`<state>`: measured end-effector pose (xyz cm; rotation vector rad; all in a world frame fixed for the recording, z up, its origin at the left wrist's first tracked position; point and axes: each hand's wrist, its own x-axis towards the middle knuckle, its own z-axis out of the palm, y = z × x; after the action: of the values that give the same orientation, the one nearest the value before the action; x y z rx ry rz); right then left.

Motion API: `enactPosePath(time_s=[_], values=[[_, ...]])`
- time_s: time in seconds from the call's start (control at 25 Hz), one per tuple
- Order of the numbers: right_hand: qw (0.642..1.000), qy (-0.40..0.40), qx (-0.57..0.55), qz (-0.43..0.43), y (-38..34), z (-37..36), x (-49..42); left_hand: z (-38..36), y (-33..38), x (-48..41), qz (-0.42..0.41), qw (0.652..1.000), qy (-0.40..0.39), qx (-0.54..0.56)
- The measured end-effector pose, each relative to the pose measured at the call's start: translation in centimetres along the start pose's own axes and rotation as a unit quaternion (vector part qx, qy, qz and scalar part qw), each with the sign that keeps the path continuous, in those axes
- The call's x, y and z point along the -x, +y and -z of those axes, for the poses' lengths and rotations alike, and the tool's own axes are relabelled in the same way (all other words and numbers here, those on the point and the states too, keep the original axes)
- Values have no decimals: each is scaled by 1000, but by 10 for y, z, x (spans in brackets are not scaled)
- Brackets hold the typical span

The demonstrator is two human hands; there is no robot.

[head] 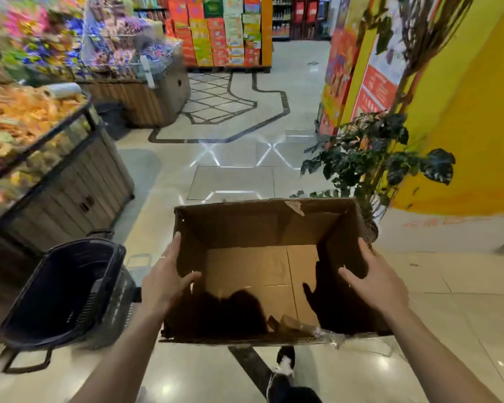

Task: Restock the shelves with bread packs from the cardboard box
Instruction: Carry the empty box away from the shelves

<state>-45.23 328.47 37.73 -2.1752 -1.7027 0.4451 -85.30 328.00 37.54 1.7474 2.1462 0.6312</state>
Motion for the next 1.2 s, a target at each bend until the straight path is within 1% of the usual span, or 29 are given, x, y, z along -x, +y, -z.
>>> enactPosePath(time_s=[0.16,0.24,0.48,0.6,0.68,0.84,1.0,1.2], values=[[1000,-16,-18,9,-37,-48,-122,-15,-7,-120,18,1000,15,-21],[999,-38,-31,13,-60,-65,-187,-20,-6,-181,34,998,23,-38],[997,-76,-28,16,-116,-99,-354,-32,4,-336,73,994,40,-71],[995,-95,-17,6,-138,-115,-422,-50,2,-401,73,995,39,-60],[994,-105,-4,-5,-150,-127,-462,-64,-3,-444,71,996,28,-46],[991,-124,8,-38,-178,-172,-548,-104,-32,-558,64,997,-15,-34],[987,-137,-15,-78,-196,-226,-621,-145,-62,-668,44,997,-59,-23],[979,-163,-27,-122,-191,-313,-701,-226,-104,-771,49,994,-88,-47]])
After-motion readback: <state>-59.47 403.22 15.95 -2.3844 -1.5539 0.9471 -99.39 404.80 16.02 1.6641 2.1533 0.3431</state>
